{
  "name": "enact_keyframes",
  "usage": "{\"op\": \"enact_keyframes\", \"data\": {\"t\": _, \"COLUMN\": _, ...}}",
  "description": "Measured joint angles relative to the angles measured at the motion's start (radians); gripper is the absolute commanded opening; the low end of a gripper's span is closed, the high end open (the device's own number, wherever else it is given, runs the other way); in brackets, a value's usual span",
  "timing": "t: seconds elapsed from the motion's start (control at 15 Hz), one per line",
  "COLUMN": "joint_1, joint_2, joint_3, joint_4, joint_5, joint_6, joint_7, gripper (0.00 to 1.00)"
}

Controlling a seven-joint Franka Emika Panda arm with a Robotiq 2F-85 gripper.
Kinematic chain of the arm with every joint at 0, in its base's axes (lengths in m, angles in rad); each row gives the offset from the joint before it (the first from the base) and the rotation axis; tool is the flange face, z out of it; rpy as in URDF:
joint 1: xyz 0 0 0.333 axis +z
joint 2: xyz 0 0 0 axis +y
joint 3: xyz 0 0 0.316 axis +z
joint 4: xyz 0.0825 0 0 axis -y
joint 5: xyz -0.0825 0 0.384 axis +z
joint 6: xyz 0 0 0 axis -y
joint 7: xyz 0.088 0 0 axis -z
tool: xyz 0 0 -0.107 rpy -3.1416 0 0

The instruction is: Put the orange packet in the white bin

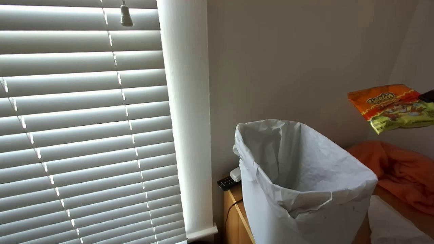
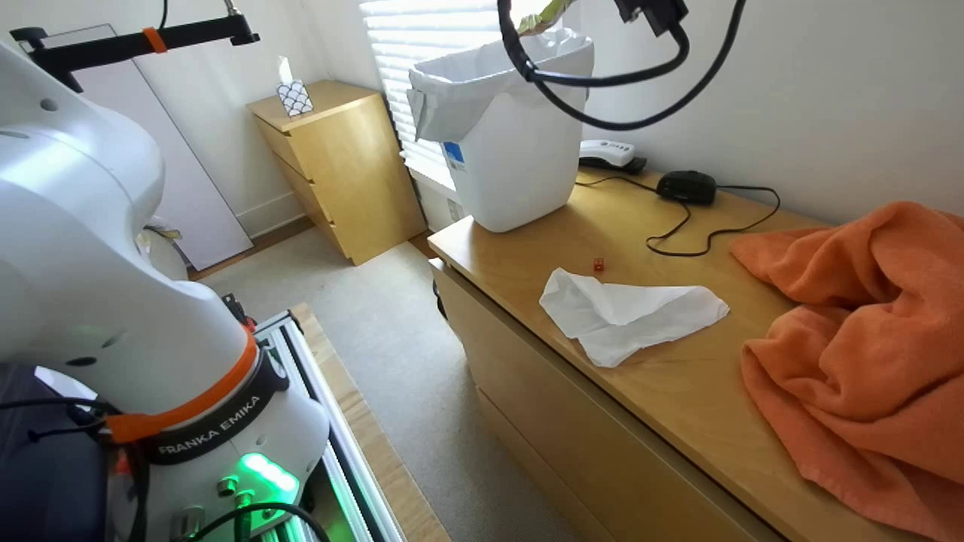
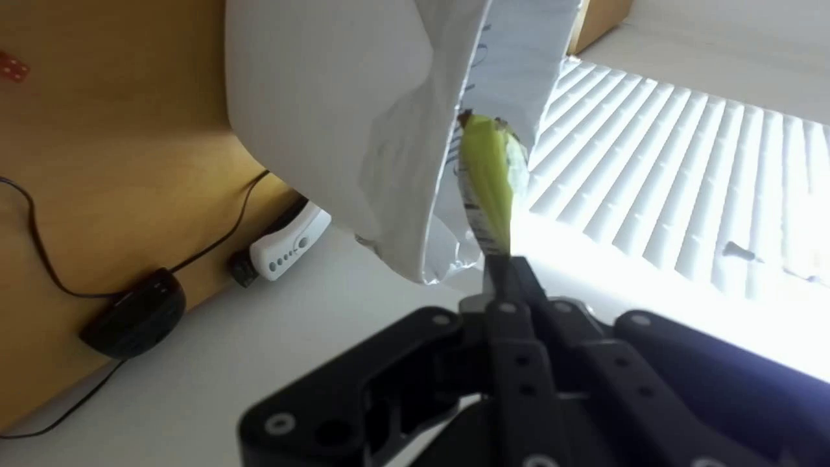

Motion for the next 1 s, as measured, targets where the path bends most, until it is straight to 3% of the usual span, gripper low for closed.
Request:
{"op": "enact_keyframes", "data": {"t": 0.47, "joint_1": 0.089, "joint_2": -0.003, "joint_3": 0.078, "joint_4": 0.021, "joint_5": 0.027, "joint_6": -0.005, "joint_7": 0.097, "gripper": 0.02}}
{"op": "enact_keyframes", "data": {"t": 0.6, "joint_1": 0.112, "joint_2": 0.0, "joint_3": 0.099, "joint_4": 0.021, "joint_5": 0.033, "joint_6": -0.005, "joint_7": 0.103, "gripper": 0.29}}
{"op": "enact_keyframes", "data": {"t": 1.0, "joint_1": 0.14, "joint_2": 0.004, "joint_3": 0.125, "joint_4": 0.021, "joint_5": 0.039, "joint_6": -0.005, "joint_7": 0.113, "gripper": 0.73}}
